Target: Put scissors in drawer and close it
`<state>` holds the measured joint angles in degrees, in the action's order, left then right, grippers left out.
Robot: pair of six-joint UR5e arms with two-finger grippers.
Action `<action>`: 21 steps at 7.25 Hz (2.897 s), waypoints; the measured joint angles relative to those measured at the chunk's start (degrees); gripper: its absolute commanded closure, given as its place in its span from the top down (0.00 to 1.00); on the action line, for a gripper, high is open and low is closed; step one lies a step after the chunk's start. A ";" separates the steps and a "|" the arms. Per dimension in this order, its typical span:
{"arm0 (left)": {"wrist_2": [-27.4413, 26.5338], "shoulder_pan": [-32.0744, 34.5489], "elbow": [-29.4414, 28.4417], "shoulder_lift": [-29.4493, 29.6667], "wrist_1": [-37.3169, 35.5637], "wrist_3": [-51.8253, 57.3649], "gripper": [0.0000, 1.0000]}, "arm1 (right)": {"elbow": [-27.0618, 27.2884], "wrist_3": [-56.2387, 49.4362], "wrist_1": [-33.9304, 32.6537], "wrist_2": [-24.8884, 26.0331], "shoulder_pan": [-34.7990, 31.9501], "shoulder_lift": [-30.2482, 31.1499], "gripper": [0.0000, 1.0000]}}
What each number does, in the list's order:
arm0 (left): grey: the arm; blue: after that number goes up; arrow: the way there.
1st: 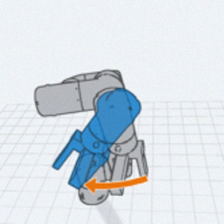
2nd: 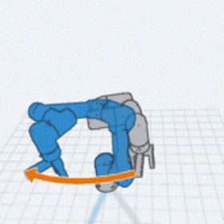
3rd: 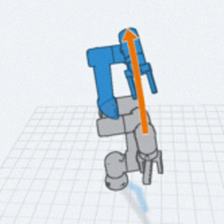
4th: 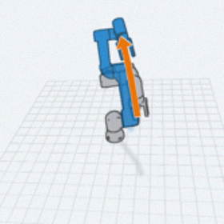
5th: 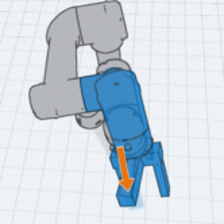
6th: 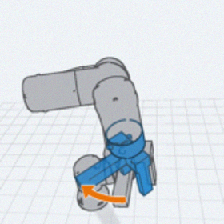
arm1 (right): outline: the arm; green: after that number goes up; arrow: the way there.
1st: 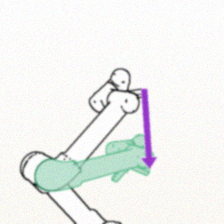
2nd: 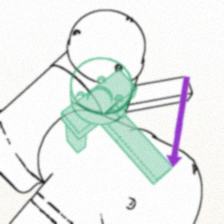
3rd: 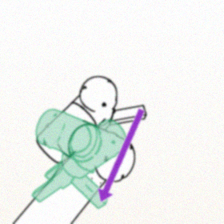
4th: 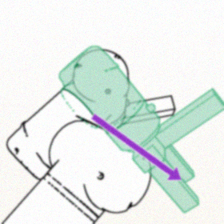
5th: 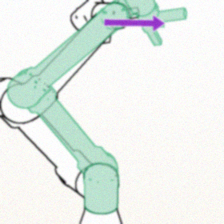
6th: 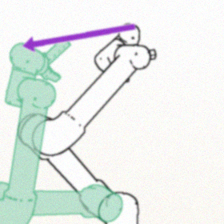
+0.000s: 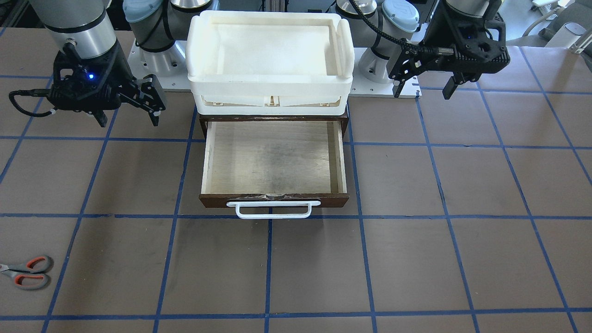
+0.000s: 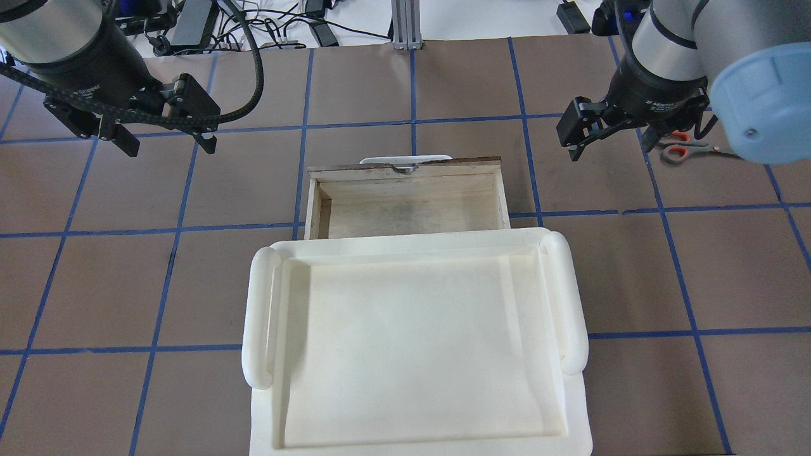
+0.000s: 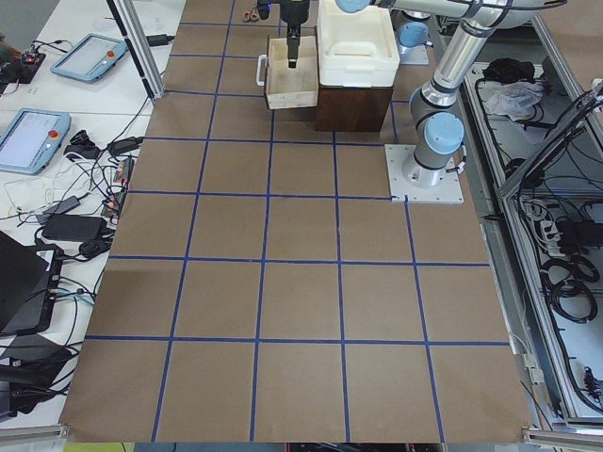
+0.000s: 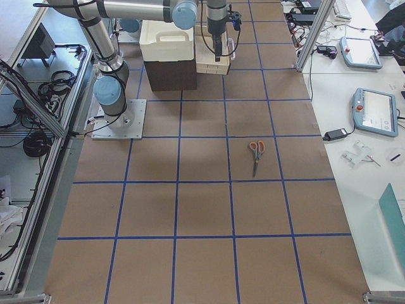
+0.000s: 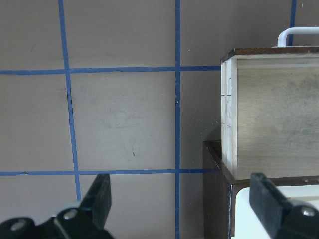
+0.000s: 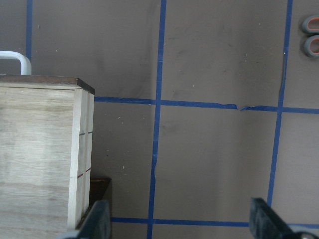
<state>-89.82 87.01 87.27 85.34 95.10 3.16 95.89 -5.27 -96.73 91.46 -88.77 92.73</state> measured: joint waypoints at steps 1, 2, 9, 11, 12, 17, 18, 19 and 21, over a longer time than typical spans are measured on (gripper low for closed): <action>0.00 0.00 0.00 -0.02 0.00 0.00 1.00 | 0.01 0.00 -0.02 0.00 0.00 0.00 1.00; 0.00 0.00 0.00 -0.02 0.00 0.00 1.00 | 0.03 -0.05 -0.03 0.14 0.00 0.00 1.00; 0.00 0.00 0.00 -0.06 0.00 0.00 1.00 | 0.00 -0.90 -0.11 0.73 0.09 0.23 1.00; 0.00 0.00 0.00 -0.06 0.00 0.00 1.00 | 0.00 -0.98 -0.01 0.59 0.30 0.08 1.00; 0.00 0.00 0.00 -0.05 0.00 0.00 1.00 | 0.00 -0.80 -0.06 0.53 0.33 0.15 1.00; 0.00 0.00 0.00 0.01 0.00 0.00 1.00 | 0.00 -13.46 -0.35 0.58 2.77 -0.59 1.00; 0.00 0.00 0.00 0.01 0.00 0.00 1.00 | 0.00 -22.01 -0.37 0.29 5.45 -1.28 1.00; 0.00 0.00 0.00 0.04 0.00 0.00 1.00 | 0.00 -32.39 -0.53 -0.05 9.24 -2.58 1.00; 0.00 0.00 0.00 -0.03 0.00 0.00 1.00 | -0.30 -55.19 -5.10 -0.28 17.27 -7.28 1.00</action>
<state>-89.82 87.01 87.28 85.31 95.10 3.16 95.59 -60.46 -101.83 91.19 -71.50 85.45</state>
